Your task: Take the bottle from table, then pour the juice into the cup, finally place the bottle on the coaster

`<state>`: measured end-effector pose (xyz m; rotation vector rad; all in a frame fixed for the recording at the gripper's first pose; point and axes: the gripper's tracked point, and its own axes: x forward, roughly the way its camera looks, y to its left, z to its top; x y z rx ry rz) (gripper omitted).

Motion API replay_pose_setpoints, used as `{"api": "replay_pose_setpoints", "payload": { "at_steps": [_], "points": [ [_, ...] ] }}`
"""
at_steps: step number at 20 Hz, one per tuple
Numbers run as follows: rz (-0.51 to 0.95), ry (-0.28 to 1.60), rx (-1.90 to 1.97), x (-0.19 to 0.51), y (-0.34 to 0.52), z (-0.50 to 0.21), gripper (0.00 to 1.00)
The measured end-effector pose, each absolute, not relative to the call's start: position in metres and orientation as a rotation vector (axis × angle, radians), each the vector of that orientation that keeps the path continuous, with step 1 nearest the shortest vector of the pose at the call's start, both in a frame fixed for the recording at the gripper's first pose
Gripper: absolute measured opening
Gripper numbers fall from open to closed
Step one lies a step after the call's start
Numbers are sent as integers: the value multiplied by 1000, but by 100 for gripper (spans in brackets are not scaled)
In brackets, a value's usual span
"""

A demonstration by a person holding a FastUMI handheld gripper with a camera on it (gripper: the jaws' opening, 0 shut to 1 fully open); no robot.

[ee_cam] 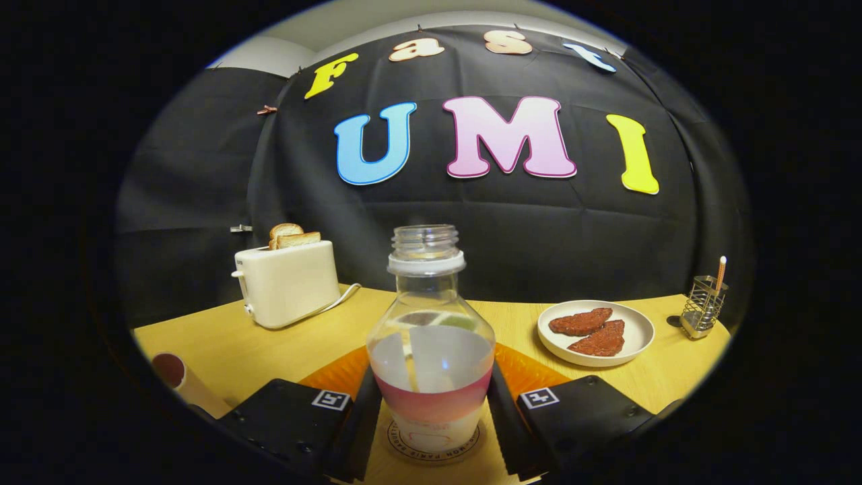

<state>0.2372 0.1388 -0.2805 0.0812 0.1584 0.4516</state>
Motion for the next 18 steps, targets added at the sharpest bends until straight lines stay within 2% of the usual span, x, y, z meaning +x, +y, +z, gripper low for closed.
{"api": "replay_pose_setpoints", "payload": {
  "at_steps": [5,7,18],
  "points": [
    [413,203,85,237,133,-287,81],
    [409,200,91,236,133,-282,99],
    [387,135,14,188,118,-225,97]
  ]
}}
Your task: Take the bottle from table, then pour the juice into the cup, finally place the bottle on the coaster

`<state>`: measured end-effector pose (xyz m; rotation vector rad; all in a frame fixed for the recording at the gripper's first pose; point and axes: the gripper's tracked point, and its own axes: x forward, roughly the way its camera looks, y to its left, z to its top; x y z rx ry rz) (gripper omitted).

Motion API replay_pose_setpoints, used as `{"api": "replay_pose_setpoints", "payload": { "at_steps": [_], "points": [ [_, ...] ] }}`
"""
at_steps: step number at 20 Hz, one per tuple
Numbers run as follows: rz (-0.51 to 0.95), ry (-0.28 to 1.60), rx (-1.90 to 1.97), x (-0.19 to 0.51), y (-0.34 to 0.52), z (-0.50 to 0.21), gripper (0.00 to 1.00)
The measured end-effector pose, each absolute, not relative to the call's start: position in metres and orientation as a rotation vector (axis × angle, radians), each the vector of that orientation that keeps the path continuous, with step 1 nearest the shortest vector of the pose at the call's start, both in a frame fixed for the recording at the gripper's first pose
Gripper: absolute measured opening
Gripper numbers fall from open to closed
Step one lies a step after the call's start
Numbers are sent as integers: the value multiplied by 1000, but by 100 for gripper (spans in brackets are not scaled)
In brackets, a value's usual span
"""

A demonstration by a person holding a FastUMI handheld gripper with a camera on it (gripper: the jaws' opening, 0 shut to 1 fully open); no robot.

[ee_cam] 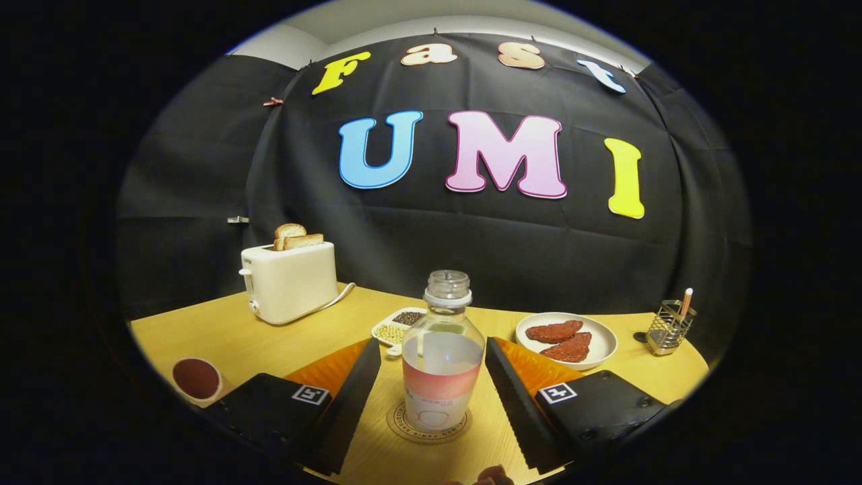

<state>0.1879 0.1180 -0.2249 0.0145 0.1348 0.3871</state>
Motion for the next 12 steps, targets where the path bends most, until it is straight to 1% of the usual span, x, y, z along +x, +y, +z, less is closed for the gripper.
{"api": "replay_pose_setpoints", "payload": {
  "at_steps": [5,8,12],
  "points": [
    [342,15,-62,152,76,-149,97],
    [358,27,-29,126,60,-110,97],
    [280,2,-48,103,18,-45,98]
  ]
}}
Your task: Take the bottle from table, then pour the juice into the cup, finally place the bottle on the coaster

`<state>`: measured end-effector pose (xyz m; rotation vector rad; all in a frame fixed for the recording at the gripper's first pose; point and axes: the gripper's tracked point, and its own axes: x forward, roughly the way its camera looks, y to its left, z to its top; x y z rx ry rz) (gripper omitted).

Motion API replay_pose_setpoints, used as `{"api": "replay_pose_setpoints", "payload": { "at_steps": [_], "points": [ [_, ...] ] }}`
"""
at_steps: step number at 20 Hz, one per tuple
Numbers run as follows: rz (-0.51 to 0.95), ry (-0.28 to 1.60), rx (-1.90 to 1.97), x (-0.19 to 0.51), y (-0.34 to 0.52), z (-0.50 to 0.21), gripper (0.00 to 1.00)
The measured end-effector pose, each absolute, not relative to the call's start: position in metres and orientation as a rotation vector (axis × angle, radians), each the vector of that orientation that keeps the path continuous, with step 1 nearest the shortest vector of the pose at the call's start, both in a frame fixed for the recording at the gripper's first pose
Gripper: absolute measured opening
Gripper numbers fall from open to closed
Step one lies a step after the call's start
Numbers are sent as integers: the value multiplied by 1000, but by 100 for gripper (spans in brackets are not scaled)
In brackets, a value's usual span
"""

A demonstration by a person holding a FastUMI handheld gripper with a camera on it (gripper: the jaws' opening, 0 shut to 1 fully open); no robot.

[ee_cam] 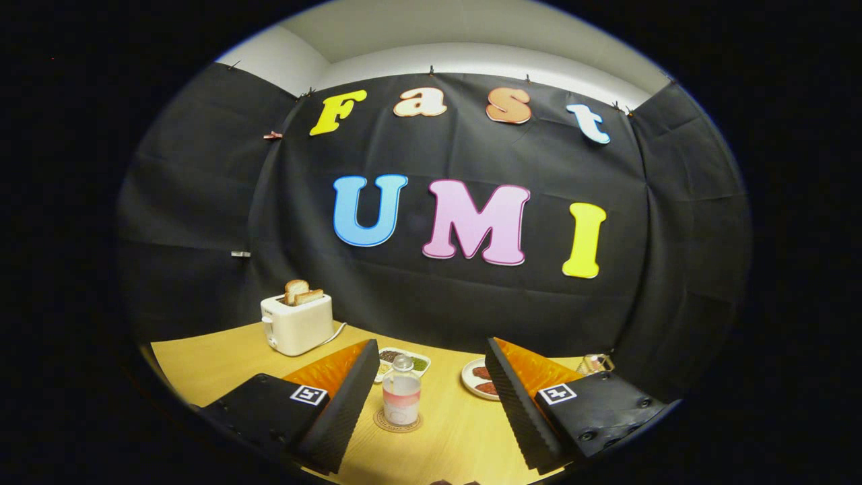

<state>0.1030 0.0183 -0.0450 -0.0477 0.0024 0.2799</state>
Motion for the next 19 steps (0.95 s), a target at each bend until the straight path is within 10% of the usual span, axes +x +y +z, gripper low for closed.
{"api": "replay_pose_setpoints", "payload": {
  "at_steps": [19],
  "points": [
    [0,30,-58,-29,-71,18,97]
  ]
}}
